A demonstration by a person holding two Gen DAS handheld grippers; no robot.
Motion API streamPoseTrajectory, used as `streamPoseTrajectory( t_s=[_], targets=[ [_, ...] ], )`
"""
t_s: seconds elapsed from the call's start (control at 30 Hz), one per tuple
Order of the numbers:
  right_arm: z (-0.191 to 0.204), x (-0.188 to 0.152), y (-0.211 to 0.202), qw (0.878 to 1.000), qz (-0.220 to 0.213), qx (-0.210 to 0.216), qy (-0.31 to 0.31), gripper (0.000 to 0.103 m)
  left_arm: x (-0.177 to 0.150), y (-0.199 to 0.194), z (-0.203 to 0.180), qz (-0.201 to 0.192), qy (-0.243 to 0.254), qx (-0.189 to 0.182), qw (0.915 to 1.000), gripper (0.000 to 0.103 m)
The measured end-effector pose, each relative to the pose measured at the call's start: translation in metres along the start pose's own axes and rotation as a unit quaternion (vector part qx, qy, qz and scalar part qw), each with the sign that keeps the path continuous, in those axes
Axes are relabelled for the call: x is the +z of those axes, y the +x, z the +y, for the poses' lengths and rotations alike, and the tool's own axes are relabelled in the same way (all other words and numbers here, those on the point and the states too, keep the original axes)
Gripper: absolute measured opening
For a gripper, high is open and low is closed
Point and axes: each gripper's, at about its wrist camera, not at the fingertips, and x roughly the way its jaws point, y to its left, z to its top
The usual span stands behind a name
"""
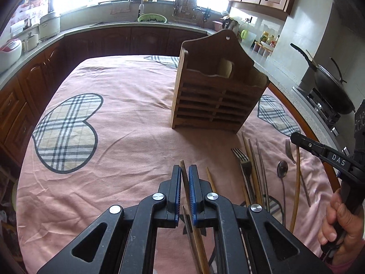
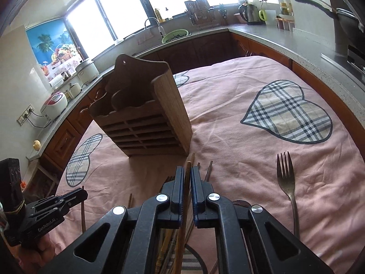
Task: Organize utensils
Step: 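Lift both chopsticks and lower them into the wooden utensil holder with both tools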
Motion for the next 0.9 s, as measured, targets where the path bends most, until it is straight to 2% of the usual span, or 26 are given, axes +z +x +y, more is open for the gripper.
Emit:
streamPoseTrajectory(
  t_s=[0.43, 0.9],
  targets=[
    [0.023, 0.002, -0.057, 0.999, -0.043, 0.028, -0.017, 0.005, -0.011, -0.108, 0.01, -0.07, -0.021, -0.032, 0.9968, 0.004],
    [0.037, 0.014, -0.11, 0.993, -0.104, 0.037, -0.034, 0.005, -0.008, -0.156, 0.017, -0.127, -0.039, -0.043, 0.9903, 0.003]
  ],
)
